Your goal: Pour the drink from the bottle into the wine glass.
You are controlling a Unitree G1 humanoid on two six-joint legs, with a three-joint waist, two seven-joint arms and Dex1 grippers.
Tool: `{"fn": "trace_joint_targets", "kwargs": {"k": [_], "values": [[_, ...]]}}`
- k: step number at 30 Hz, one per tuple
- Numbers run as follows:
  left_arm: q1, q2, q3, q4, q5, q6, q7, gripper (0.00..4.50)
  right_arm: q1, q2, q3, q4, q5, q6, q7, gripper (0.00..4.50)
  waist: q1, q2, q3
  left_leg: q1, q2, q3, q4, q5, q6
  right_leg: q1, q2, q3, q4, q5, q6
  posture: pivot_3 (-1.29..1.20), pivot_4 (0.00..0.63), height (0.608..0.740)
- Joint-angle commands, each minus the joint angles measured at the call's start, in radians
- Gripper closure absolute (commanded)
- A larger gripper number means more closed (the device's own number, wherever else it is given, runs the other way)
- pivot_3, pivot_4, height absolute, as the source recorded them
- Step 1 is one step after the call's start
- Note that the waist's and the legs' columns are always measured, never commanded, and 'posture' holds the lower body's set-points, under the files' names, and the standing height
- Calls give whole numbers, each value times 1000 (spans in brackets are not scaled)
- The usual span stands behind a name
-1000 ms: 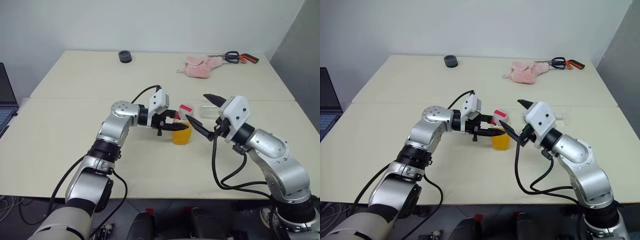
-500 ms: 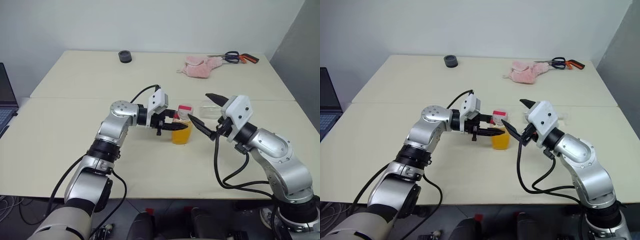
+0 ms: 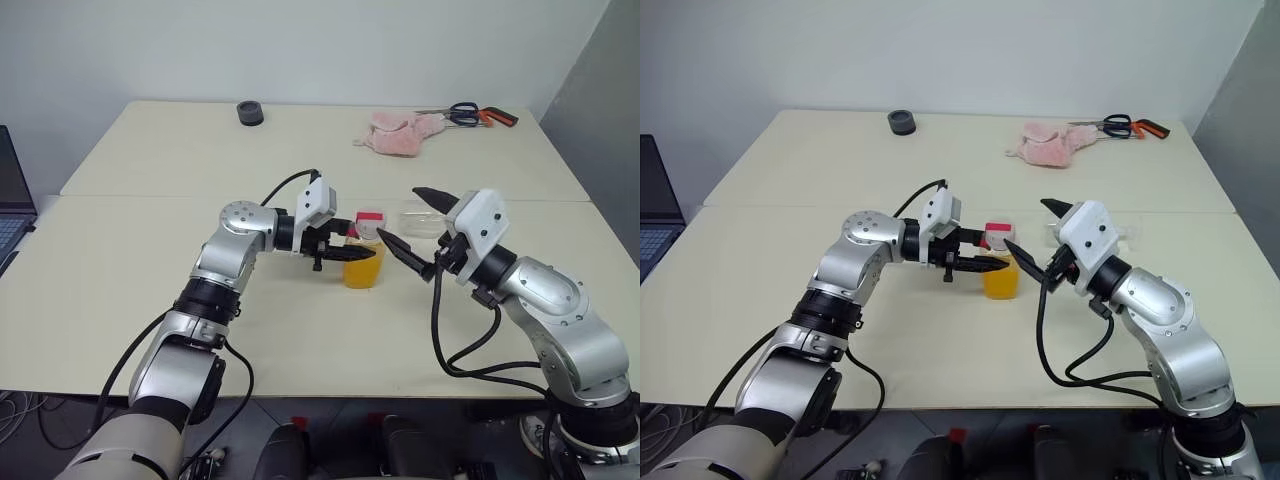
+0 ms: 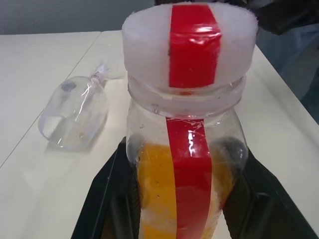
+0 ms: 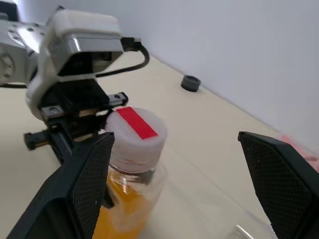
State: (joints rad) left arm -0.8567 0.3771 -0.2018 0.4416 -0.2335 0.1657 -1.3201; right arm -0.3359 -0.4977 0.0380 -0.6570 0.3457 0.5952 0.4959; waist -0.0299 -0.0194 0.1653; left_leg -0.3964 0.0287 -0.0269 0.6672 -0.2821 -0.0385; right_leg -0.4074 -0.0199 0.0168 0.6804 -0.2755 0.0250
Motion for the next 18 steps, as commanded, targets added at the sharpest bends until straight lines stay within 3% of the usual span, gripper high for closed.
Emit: {"fn": "trace_joint_targets", "kwargs": {"k": [1,18], "values": [[-37,0,21,-16,-6,-26,2,2811,-6,-4,-57,-79,88,45,10,270,0,0,0,0,0,0,0,0,0,0,0,0,0,0,0,0,150,740],[-34,-1,36,-32,-16,-32,44,2811,-3,-67,-108,-80,244,127,30,270,0,0,0,0,0,0,0,0,0,0,0,0,0,0,0,0,150,740]]}}
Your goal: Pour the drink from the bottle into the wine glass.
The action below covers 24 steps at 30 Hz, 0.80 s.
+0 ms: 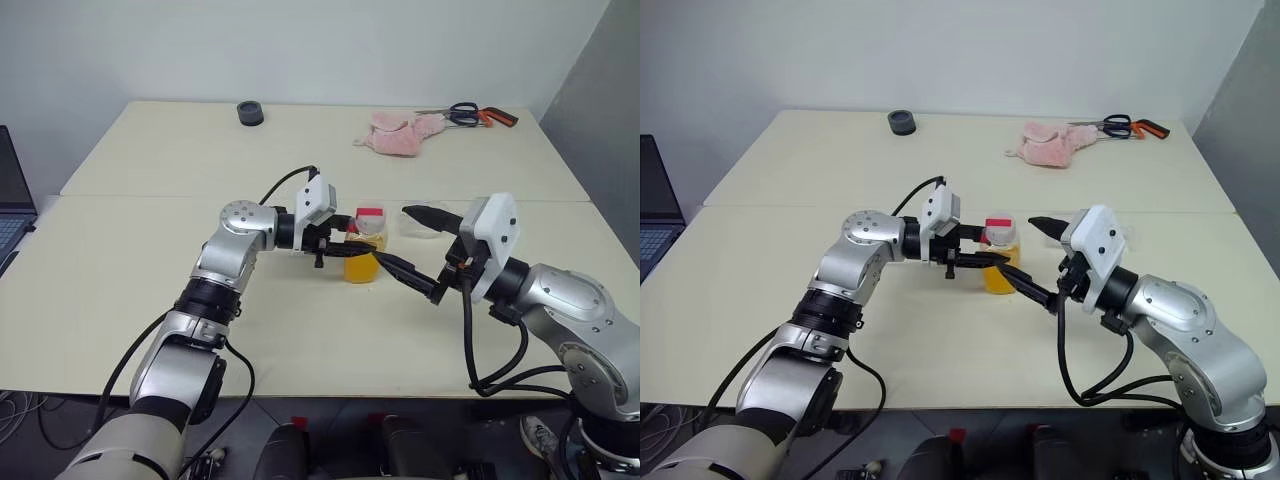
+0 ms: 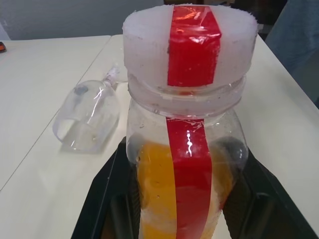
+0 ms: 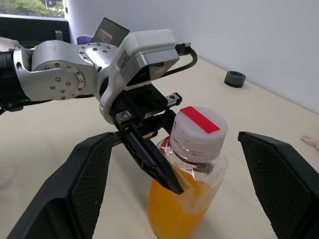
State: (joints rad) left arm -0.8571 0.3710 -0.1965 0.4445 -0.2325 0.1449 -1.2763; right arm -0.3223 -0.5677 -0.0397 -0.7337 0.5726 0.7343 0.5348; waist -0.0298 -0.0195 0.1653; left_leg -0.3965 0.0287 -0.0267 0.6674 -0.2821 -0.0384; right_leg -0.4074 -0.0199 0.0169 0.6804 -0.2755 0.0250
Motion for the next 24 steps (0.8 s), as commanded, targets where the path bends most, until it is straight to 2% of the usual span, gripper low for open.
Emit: {"fn": "trace_joint_targets", "kwargs": {"k": [1,7,12,19,24], "values": [[-32,6,32,-39,-19,-9,-1,2811,-20,5,-33,2,14,-19,-12,270,0,0,0,0,0,0,0,0,0,0,0,0,0,0,0,0,150,740],[-23,11,38,-60,-33,2,-13,2811,-51,25,-38,48,-21,-108,-13,270,0,0,0,0,0,0,0,0,0,0,0,0,0,0,0,0,150,740],[-7,14,34,-90,-46,21,-30,2811,-75,8,-36,78,26,-69,14,270,0,0,0,0,0,0,0,0,0,0,0,0,0,0,0,0,150,740],[5,11,28,-121,-65,47,-49,2811,-158,41,-21,117,110,32,-3,270,-1,0,0,0,0,0,0,0,0,0,0,0,0,0,0,0,150,740],[8,6,26,-124,-64,50,-53,2811,-168,42,-2,141,111,38,11,270,0,0,0,0,0,0,0,0,0,0,0,0,0,0,0,0,150,740]]}}
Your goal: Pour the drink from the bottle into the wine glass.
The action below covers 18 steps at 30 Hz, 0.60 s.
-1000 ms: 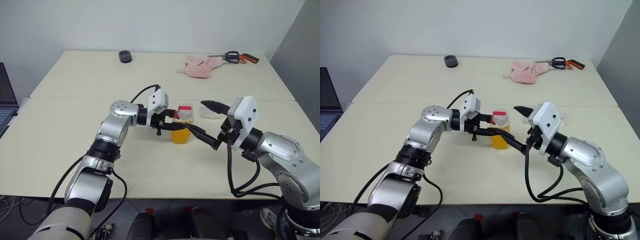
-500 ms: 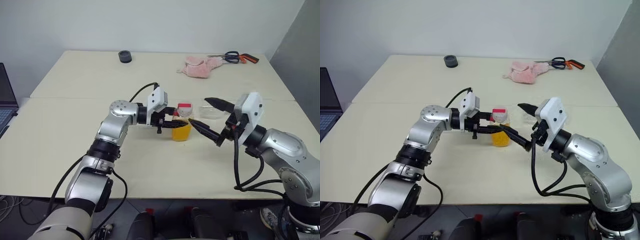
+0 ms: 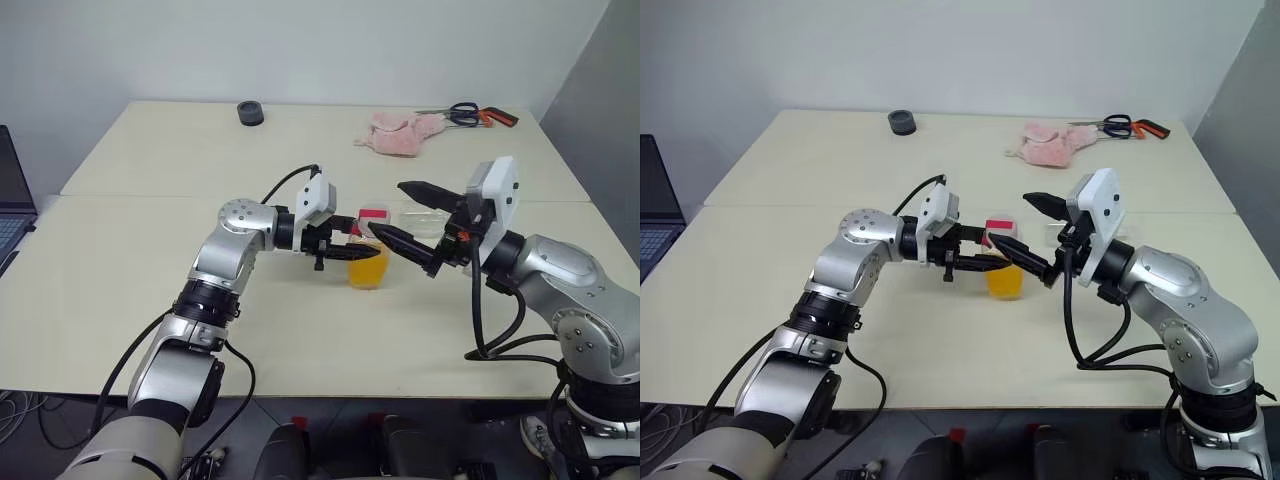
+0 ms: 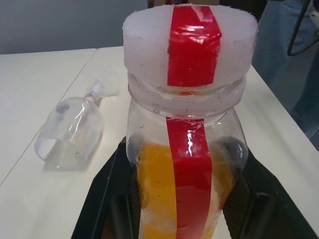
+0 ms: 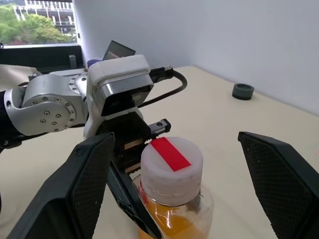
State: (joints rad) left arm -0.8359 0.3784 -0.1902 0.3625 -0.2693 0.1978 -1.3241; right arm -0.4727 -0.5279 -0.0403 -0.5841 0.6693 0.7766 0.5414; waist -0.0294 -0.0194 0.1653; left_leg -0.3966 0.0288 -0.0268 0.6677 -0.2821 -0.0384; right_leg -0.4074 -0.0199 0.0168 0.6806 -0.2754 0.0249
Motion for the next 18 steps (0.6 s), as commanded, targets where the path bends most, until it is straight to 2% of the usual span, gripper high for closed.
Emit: {"fn": "trace_joint_targets", "kwargs": {"k": [1,18], "values": [[-13,-2,19,-42,-26,-3,-6,2811,-17,4,1,-6,16,-5,6,270,0,0,0,0,0,0,0,0,0,0,0,0,0,0,0,0,150,740],[-22,-12,14,-27,-18,-10,-13,2811,-20,20,90,65,-79,-89,40,270,0,0,0,0,0,0,0,0,0,0,0,0,0,0,0,0,150,740]]}}
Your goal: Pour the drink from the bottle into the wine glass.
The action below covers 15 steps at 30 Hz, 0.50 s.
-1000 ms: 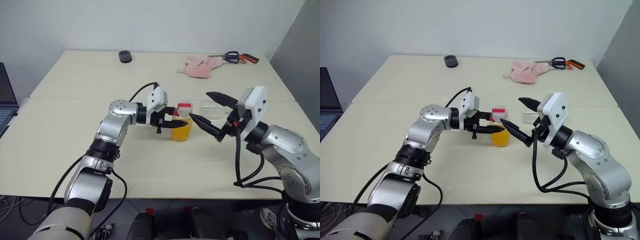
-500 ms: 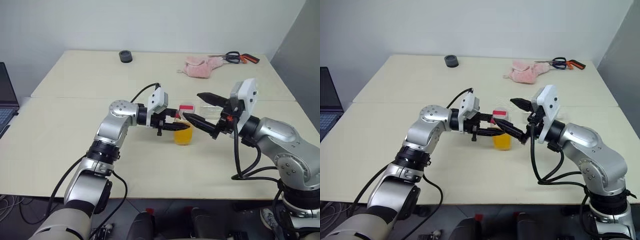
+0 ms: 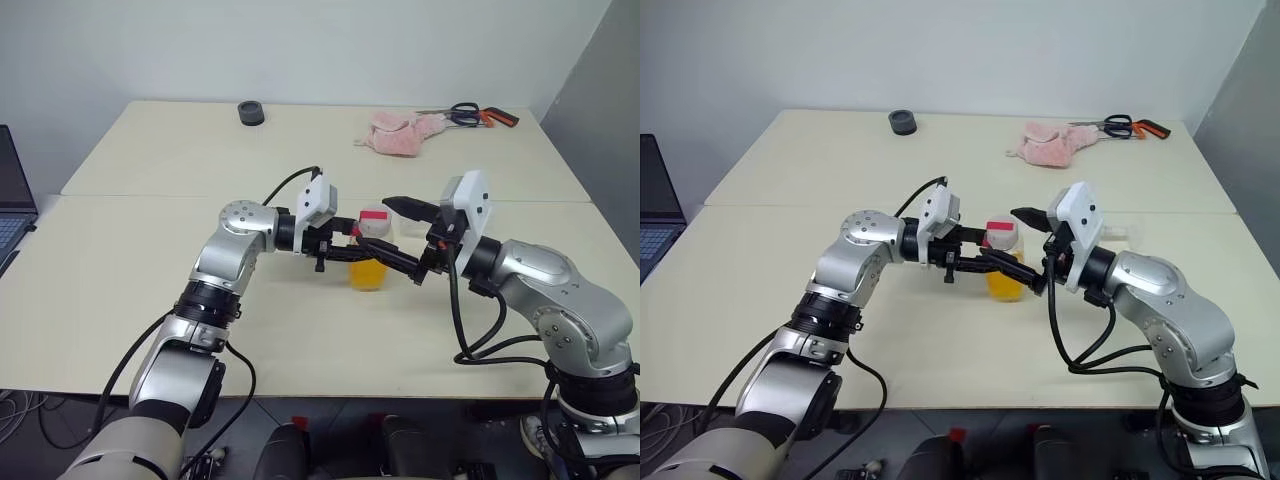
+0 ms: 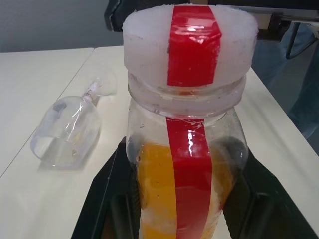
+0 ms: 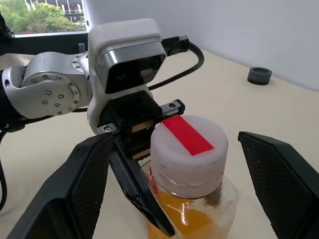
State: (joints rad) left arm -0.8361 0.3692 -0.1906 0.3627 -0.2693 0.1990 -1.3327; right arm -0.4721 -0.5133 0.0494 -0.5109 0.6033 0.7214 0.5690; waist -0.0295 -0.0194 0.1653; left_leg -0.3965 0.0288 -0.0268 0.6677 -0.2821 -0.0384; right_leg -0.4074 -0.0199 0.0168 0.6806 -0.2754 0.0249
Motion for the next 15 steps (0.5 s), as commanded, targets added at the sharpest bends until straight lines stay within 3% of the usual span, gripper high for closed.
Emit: {"fn": "trace_joint_targets", "kwargs": {"k": [1,15], "values": [[-22,-3,15,-27,-18,-11,-5,2811,-23,7,1,-4,-15,-36,14,270,0,0,0,0,0,0,0,0,0,0,0,0,0,0,0,0,150,740],[-5,0,15,-42,-16,-6,1,2811,-38,33,9,13,-27,-52,25,270,0,0,0,0,0,0,0,0,0,0,0,0,0,0,0,0,150,740]]}}
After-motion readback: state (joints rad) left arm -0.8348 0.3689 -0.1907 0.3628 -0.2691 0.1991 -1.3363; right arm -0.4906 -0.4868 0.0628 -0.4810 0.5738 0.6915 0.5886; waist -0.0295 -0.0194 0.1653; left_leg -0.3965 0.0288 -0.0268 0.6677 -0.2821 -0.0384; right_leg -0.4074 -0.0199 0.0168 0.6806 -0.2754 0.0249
